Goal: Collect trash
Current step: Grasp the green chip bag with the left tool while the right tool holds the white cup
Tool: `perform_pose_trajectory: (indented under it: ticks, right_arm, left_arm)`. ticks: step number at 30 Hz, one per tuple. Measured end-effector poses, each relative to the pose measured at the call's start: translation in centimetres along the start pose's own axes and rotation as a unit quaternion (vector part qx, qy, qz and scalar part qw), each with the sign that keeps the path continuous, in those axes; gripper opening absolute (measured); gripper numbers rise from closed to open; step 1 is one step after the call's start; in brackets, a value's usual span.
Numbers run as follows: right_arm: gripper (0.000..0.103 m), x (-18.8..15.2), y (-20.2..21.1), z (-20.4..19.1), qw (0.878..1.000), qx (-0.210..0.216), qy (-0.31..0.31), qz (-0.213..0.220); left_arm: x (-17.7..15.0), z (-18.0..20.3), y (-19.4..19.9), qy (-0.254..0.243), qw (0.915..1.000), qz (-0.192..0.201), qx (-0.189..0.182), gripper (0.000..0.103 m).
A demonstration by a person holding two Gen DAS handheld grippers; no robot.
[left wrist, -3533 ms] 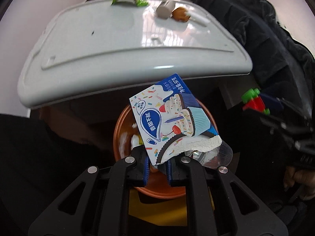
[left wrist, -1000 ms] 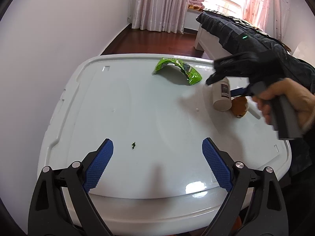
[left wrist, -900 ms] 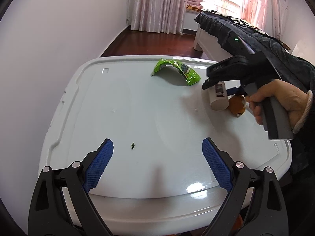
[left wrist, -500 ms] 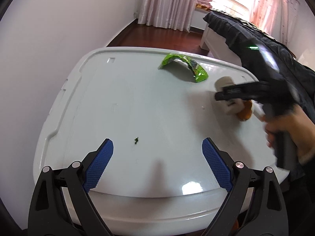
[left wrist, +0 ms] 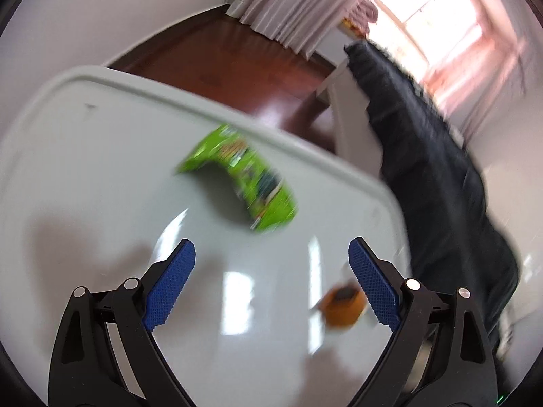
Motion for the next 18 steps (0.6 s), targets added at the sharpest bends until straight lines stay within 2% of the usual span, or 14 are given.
perform_pose_trajectory:
  ticks: [3, 5, 7, 9, 11, 12, 13, 14, 18]
  right_arm:
    - [0.047, 0.1, 0.1, 0.9, 1.0, 0.009, -0.007, -0.003]
    - [0.047, 0.3, 0.1, 1.4, 1.0, 0.023, -0.019, -0.005]
    - [0.047, 0.5, 0.0, 1.7, 0.999, 0.032, -0.028, -0.007]
    - [0.047, 0.4, 0.0, 1.8, 0.999, 0.036, -0.028, -0.011]
    - [0.047, 0.4, -0.4, 1.4, 0.999, 0.035, -0.02, -0.019]
    - [0.047, 0.4, -0.6, 1.3, 0.999, 0.041, -0.021, -0.022]
    - [0.047, 0.3, -0.4, 1.2, 0.998, 0.044, -0.022, -0.024]
    - [0.047, 0.3, -0.4, 1.0, 0.998, 0.045, -0.02, -0.023]
    - [0.047, 0.4, -0.3, 0.6, 0.999, 0.047, -0.02, -0.017]
  left_arm:
    - [1.7, -0.9, -2.8, 0.057, 0.9978, 0.01, -0.031, 0.089]
    - [2.2, -1.2, -4.3, 0.075, 0.9964, 0.008, -0.04, 0.089]
    - [2.7, -1.7, -5.6, 0.082, 0.996, 0.013, -0.033, 0.089]
    - [2.9, -1.8, -6.0, 0.067, 0.9973, 0.025, -0.013, 0.089]
    - [3.2, -1.6, -6.1, 0.046, 0.9982, 0.038, -0.001, 0.075]
    - [3.3, -1.2, -6.1, 0.028, 0.9988, 0.039, -0.001, 0.052]
    - [3.2, -0.5, -6.5, 0.002, 0.9994, 0.034, 0.002, 0.025]
    - [3.2, 0.0, -6.9, -0.019, 0.9995, 0.026, 0.006, 0.013]
    - [2.5, 1.4, -7.0, -0.067, 0.9974, 0.025, 0.012, 0.004]
Point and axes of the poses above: each gripper's, at about its wrist camera, not at the fingertips, and y roughly against the way its jaws point, z to its right, x to its top, the point moved 3 cm from there along -y, roughly the way its jaws point, and after that the axes turned 10 degrees about -y, right-handed, at the moved point
